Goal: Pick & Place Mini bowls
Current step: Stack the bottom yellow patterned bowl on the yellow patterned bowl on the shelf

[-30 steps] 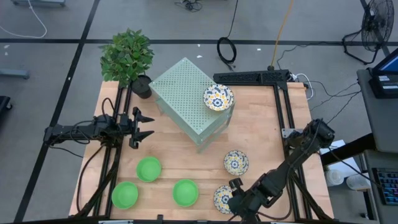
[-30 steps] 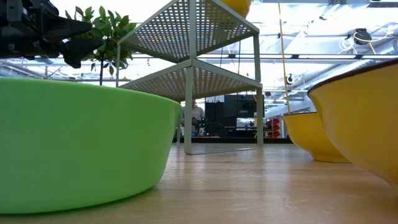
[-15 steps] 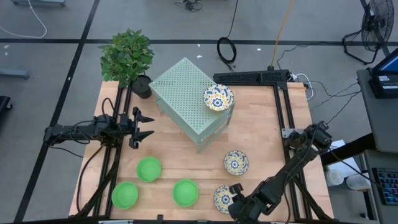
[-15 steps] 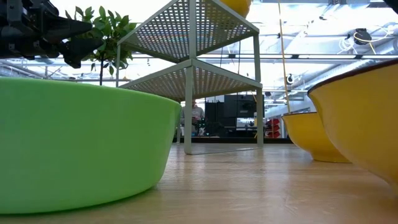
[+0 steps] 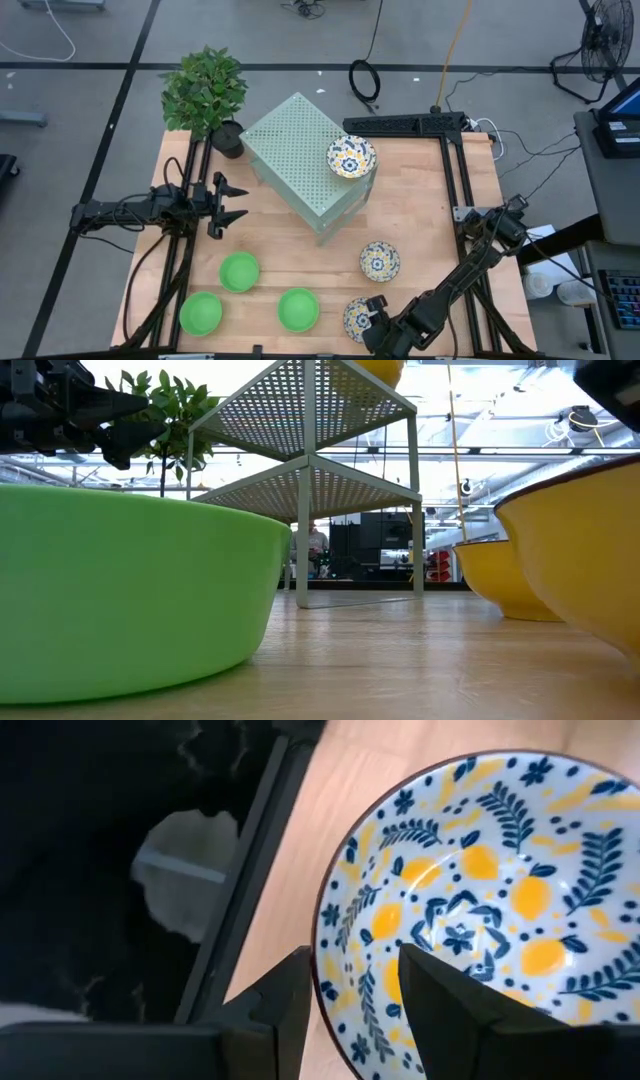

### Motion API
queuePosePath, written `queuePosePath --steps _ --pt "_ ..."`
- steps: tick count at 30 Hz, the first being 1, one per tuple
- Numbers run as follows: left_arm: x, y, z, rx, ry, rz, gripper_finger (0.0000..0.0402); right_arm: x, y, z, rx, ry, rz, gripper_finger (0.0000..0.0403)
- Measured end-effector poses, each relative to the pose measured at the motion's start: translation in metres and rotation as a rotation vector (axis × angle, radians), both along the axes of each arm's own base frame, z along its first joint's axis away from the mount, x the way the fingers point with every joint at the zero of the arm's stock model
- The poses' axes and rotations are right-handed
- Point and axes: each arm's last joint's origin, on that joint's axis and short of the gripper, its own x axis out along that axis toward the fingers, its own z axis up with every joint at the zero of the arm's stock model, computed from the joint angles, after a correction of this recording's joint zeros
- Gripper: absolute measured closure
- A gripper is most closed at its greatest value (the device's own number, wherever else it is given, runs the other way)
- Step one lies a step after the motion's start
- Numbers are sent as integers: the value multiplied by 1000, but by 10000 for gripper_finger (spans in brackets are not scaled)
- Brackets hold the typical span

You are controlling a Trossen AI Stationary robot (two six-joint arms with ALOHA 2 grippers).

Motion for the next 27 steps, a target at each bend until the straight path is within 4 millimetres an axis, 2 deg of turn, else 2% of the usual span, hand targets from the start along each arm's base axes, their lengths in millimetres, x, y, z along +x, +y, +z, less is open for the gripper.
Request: queuePosePath --steps 5,21,27 --pt "0 0 0 0 0 0 133 1 -2 0 -41 -35 -26 266" --pt "0 0 0 0 0 0 133 -1 -9 -2 -136 -51 -113 325" --pt "0 0 0 0 0 0 133 -1 -10 -2 -109 -33 -185 326"
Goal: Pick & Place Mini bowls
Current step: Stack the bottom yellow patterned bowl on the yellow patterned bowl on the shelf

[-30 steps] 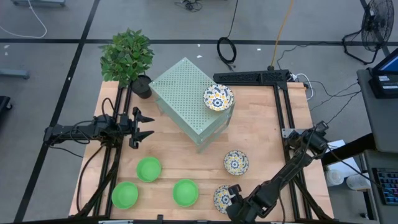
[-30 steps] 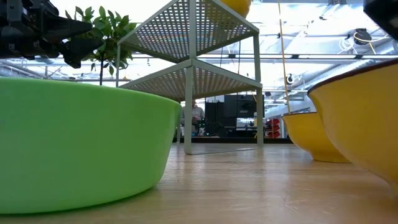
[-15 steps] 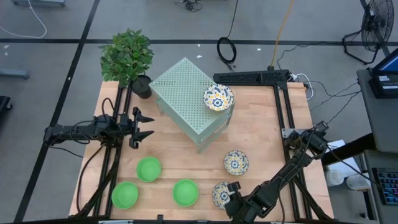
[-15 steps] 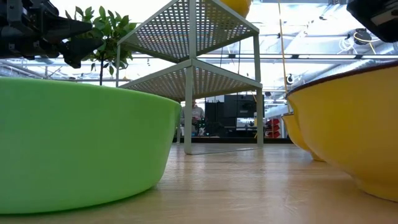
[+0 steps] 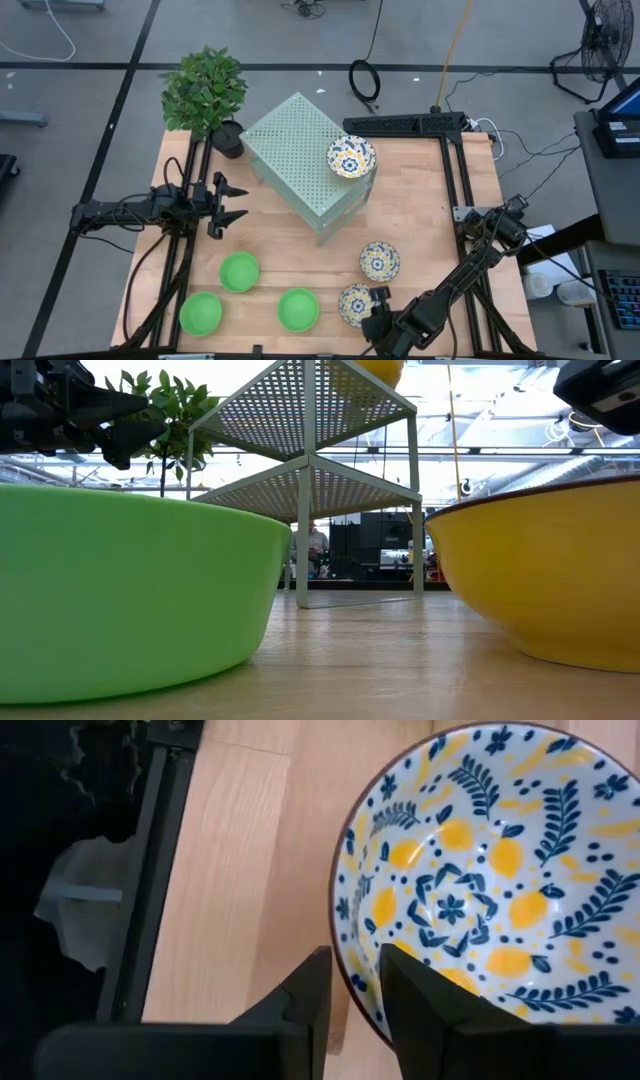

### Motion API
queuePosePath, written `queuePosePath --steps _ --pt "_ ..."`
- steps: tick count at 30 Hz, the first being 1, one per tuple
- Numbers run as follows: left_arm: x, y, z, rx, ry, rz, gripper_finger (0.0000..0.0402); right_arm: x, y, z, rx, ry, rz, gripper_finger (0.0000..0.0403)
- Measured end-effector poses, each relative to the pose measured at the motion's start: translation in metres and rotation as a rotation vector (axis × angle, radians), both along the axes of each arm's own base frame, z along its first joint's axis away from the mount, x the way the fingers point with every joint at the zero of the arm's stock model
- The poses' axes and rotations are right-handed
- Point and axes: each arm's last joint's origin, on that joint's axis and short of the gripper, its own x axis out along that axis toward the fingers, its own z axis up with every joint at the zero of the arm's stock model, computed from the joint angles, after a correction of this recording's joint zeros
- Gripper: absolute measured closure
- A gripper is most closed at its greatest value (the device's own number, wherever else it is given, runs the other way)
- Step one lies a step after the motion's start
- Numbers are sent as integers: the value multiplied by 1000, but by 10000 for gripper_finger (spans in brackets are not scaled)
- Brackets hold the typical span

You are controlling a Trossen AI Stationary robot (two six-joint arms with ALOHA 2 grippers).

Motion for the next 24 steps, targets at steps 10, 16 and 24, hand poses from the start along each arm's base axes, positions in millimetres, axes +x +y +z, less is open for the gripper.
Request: queuePosePath --steps 10,16,24 --pt "0 0 0 0 0 0 133 2 2 3 40 -23 -24 307" --pt "0 0 0 0 0 0 133 3 -3 18 71 -56 -30 299" --pt "0 0 0 0 0 0 133 7 -30 62 66 -181 -42 297"
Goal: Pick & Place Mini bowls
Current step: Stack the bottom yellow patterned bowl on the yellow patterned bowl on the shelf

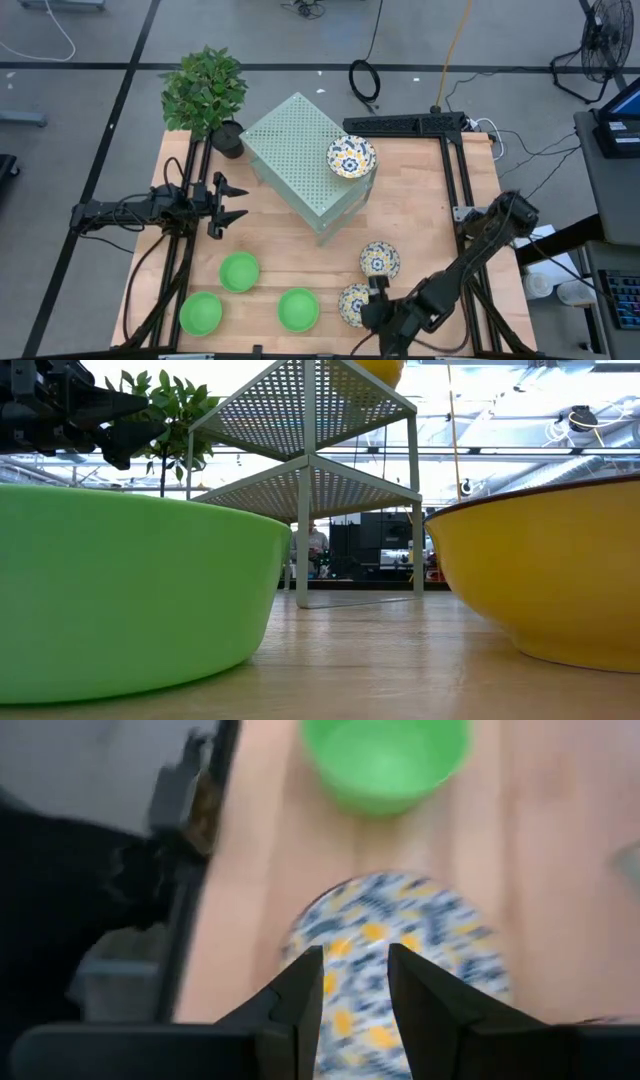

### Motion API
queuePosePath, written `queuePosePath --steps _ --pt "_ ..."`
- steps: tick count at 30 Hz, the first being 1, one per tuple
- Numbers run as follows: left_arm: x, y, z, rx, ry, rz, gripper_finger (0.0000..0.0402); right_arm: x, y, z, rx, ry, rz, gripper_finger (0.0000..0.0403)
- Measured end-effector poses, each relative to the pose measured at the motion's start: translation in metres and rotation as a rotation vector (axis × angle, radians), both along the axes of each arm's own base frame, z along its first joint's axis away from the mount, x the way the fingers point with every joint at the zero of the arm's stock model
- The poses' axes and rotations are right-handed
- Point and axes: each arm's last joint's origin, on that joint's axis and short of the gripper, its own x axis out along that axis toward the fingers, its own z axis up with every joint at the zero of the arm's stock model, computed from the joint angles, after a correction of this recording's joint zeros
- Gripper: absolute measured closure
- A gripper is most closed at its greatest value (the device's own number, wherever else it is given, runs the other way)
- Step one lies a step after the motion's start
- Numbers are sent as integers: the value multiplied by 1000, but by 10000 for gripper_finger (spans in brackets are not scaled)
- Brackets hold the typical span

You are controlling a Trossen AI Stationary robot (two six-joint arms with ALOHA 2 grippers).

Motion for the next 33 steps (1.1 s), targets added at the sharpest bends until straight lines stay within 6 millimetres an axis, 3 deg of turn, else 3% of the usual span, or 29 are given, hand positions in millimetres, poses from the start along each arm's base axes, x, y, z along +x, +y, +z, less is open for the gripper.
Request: queuePosePath --steps 5,13,17,25,33 --pt "0 0 0 0 0 0 133 10 -22 7 -68 -2 15 297" --pt "0 0 0 0 0 0 133 33 -49 -6 -58 102 38 298" --pt "0 0 0 0 0 0 133 34 -58 -9 -99 143 45 298" --pt "0 0 0 0 0 0 133 35 -63 -11 -87 168 44 298" --pt "0 0 0 0 0 0 133 27 -68 -40 -115 199 59 298"
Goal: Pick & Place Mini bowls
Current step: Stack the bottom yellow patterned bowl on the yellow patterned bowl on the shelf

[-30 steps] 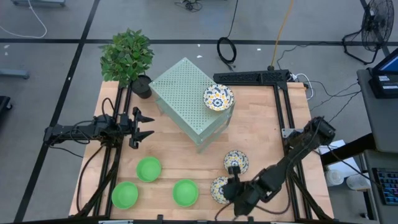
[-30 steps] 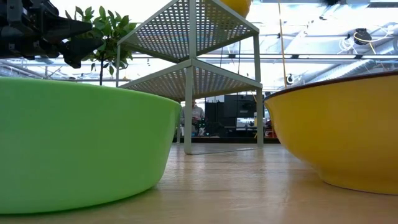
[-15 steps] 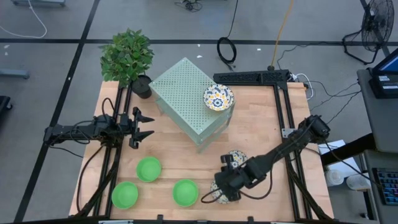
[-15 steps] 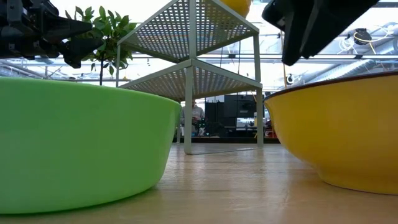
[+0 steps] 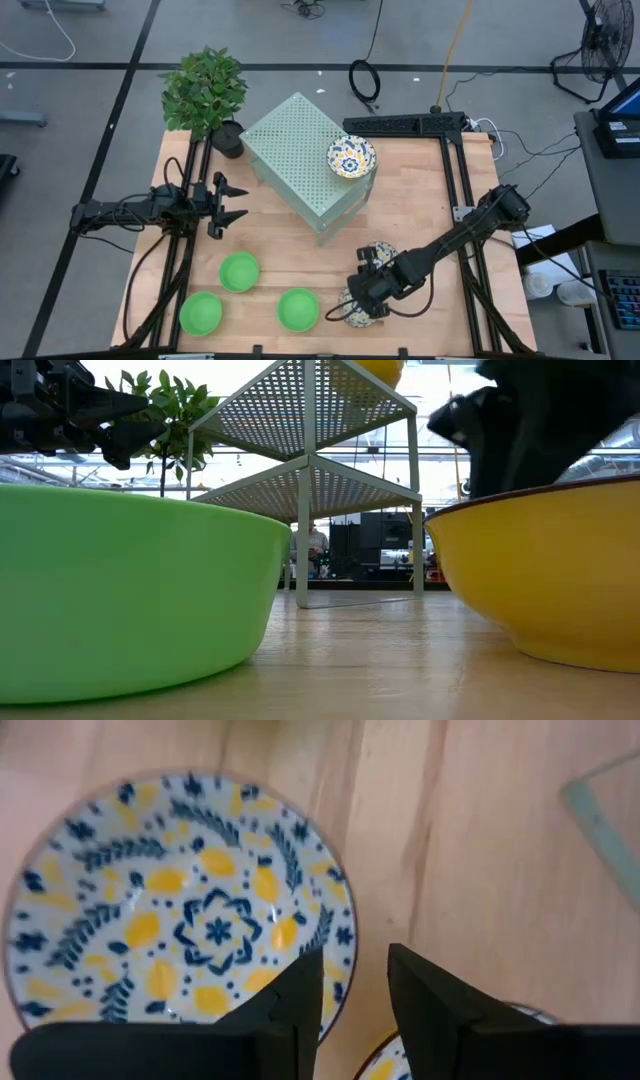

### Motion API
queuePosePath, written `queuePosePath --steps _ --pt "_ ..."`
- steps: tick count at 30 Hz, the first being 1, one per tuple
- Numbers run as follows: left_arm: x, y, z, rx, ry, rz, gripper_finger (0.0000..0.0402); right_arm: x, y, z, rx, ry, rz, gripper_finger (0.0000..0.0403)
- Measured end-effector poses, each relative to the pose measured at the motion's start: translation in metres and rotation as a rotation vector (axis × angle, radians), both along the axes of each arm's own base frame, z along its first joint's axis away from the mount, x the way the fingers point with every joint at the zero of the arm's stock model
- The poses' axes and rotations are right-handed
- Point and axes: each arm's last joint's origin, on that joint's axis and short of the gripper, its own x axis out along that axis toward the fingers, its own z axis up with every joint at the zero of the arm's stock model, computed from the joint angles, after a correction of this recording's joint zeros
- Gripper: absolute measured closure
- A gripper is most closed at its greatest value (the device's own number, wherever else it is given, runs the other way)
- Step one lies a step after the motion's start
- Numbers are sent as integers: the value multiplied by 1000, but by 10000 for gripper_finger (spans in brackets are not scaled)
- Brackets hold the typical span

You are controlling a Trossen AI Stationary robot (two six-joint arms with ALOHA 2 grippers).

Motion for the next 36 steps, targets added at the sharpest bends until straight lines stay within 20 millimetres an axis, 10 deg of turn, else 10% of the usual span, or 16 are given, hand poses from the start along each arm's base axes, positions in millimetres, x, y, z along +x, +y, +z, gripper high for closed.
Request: queuePosePath --steps 18,36 --pt "0 0 0 0 0 0 133 -6 -4 -24 60 13 -12 301" --pt "0 0 0 0 0 0 133 -5 -4 -21 69 5 -16 393"
